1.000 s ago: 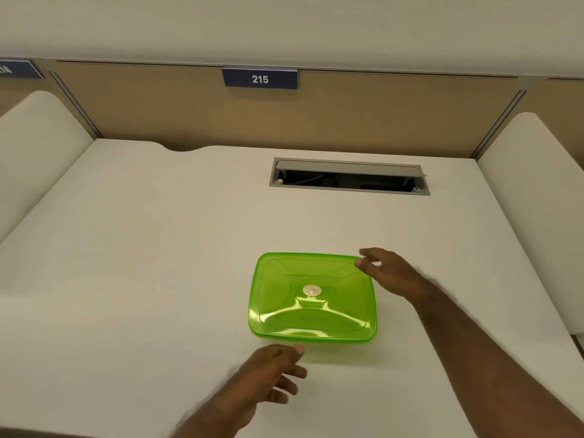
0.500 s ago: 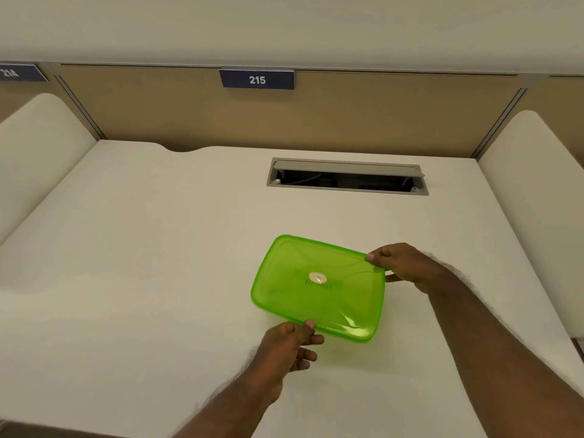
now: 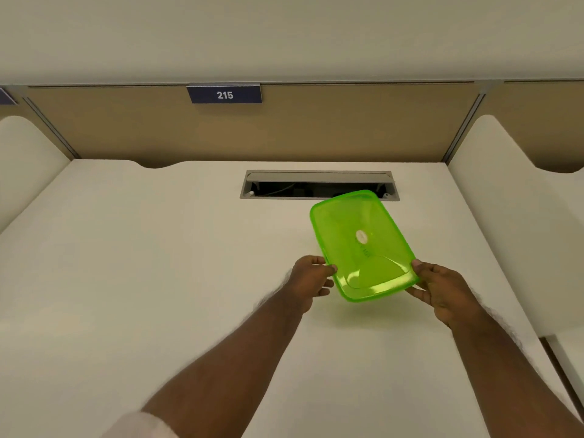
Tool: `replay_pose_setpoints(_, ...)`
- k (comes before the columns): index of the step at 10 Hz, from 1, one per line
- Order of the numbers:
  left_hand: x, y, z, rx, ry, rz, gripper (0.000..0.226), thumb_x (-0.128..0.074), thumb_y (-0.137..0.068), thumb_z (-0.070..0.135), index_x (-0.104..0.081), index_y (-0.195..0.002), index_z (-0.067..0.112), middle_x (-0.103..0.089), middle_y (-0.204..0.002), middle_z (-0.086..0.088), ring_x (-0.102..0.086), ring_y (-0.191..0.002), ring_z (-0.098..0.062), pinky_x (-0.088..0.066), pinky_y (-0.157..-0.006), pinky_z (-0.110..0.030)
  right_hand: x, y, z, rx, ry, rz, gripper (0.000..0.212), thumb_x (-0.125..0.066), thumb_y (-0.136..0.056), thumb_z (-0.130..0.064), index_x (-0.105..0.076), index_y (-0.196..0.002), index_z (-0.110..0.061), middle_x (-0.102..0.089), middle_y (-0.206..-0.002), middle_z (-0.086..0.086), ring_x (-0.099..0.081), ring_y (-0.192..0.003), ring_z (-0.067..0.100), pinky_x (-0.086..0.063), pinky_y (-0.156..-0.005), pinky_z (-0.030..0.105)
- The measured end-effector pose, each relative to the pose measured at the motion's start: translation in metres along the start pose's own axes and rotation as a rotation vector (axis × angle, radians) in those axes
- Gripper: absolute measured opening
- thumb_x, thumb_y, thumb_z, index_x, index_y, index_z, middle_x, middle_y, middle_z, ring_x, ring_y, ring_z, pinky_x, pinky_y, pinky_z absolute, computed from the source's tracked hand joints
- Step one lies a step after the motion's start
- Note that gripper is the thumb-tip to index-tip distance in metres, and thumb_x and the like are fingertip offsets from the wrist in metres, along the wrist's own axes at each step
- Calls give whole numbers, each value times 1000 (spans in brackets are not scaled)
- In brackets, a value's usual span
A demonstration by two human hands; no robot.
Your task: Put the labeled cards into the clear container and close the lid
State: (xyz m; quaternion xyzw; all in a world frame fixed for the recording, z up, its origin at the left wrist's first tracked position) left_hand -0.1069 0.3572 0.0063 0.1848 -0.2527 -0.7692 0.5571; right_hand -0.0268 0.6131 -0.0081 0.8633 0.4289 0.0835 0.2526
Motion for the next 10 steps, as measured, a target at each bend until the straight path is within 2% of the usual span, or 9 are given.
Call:
replay_pose_setpoints(1,-27,-17,10,43,-22,-39,42,-62,-85,-3,-54,-125,8,-63,-95,-12,-55,-68,-15,-46,-60,-29,18,-9,-1,-1,-60,69,14,-58,-93,-11,-62,-97,1,-65,-101,17,-63,-88,27,-62,-67,39)
replay_pose_setpoints(2,-47,-29,18,52,-51,-53,51,-58,-84,-8,-52,-131,11,-63,-100,-13,-55,-80,-18,-43,-61,-28,29,-15,0,-21,-96,130,29,-57,-93,-11,-57,-116,7,-61,-113,20,-59,-102,32,-57,-77,46)
replay_pose_setpoints(4,-66,-42,27,34,-58,-46,60,-56,-81,-10,-51,-136,13,-63,-123,-17,-55,-97,-22,-42,-60,-26,36,-16,1,-40,-143,209,34,-55,-94,-9,-54,-123,9,-59,-119,22,-58,-102,31,-49,-88,49)
replay_pose_setpoints(5,-67,-48,29,25,-66,-43,59,-55,-82,-10,-51,-136,13,-64,-115,-15,-54,-95,-22,-41,-61,-26,35,-15,3,-52,-170,223,34,-57,-94,-9,-54,-122,10,-59,-116,21,-57,-101,31,-50,-86,48)
replay_pose_setpoints(6,-66,-50,30,22,-93,-31,60,-55,-82,-9,-50,-138,12,-64,-116,-16,-54,-94,-22,-41,-60,-26,34,-15,4,-63,-187,207,32,-57,-93,-9,-55,-120,8,-59,-115,20,-58,-102,31,-50,-85,47)
replay_pose_setpoints(7,-63,-50,32,-11,-139,3,62,-55,-82,-6,-46,-141,10,-60,-110,-14,-53,-84,-20,-39,-58,-25,36,-15,6,-99,-115,177,26,-60,-93,-16,-60,-115,-2,-59,-116,15,-56,-107,32,-51,-81,48)
replay_pose_setpoints(8,-55,-47,35,-40,-200,30,61,-55,-83,0,-44,-142,10,-57,-124,-13,-56,-81,-16,-44,-60,-25,39,-11,-1,-69,113,202,35,-62,-91,-30,-60,-119,-9,-56,-118,10,-53,-109,31,-53,-81,48)
replay_pose_setpoints(9,-32,-48,42,-116,-306,100,56,-55,-82,4,-50,-137,12,-56,-135,-18,-59,-114,-32,-54,-87,-39,37,-4,-31,178,413,312,42,-64,-88,-36,-59,-121,-9,-61,-117,13,-57,-106,33,-51,-89,52)
replay_pose_setpoints(10,2,-43,54,-181,-418,206,54,-55,-81,7,-53,-135,14,-52,-138,-14,-56,-120,-31,-49,-100,-43,18,7,-64,415,594,325,38,-64,-88,-32,-59,-120,-11,-62,-117,14,-54,-114,34,-45,-96,49)
Point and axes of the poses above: each hand's wrist, its own y-axis away from the middle knuckle, its own x-axis out of the back of the hand, z = x × y, the point moved 7 cm from there along -y, towards the middle knuckle
